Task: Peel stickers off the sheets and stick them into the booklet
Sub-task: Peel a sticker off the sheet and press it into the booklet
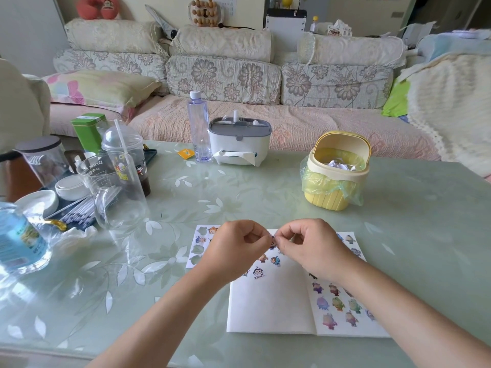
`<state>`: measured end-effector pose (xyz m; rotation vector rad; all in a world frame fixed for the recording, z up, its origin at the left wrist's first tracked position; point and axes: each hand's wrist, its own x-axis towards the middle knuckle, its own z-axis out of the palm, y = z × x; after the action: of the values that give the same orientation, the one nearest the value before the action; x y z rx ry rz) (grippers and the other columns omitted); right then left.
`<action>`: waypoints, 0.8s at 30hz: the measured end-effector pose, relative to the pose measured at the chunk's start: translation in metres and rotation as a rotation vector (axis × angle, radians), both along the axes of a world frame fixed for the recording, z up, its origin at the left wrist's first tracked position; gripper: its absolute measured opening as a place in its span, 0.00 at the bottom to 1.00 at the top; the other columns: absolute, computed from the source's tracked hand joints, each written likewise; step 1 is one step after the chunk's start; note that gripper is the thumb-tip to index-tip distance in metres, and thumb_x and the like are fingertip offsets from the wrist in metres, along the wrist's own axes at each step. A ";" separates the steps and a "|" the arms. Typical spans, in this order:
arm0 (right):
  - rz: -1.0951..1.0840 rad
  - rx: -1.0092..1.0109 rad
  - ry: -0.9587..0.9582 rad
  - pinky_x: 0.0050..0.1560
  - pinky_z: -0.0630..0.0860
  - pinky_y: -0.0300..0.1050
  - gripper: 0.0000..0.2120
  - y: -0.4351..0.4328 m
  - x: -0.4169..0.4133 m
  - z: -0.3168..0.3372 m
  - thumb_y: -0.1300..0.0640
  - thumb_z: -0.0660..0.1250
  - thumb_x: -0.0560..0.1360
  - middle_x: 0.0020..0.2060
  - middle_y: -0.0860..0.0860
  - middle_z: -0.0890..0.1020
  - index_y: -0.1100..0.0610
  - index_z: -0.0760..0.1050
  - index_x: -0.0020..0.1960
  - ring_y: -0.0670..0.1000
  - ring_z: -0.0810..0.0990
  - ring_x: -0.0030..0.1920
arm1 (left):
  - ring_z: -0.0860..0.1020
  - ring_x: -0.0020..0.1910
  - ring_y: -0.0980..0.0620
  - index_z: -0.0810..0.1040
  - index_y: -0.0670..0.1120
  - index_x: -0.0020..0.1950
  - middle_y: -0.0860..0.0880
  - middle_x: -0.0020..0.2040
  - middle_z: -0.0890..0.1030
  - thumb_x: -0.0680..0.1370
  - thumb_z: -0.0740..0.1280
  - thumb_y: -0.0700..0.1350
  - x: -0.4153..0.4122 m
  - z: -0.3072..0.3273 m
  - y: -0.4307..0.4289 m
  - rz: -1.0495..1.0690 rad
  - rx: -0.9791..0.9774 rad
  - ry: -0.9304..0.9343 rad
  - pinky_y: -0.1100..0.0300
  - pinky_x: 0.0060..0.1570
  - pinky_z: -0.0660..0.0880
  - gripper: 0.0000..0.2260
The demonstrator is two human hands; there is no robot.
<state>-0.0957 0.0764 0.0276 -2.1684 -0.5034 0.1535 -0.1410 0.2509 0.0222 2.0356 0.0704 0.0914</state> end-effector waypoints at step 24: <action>-0.047 0.033 0.062 0.30 0.69 0.34 0.12 0.000 -0.005 0.007 0.54 0.68 0.79 0.25 0.48 0.78 0.55 0.82 0.37 0.44 0.71 0.25 | 0.78 0.36 0.61 0.81 0.53 0.46 0.57 0.38 0.81 0.76 0.72 0.45 -0.001 -0.004 -0.003 0.096 0.169 -0.172 0.67 0.30 0.72 0.03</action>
<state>-0.1003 0.0759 0.0341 -2.1343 -0.4163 0.1848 -0.1415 0.2483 0.0184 2.1846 0.0536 0.3424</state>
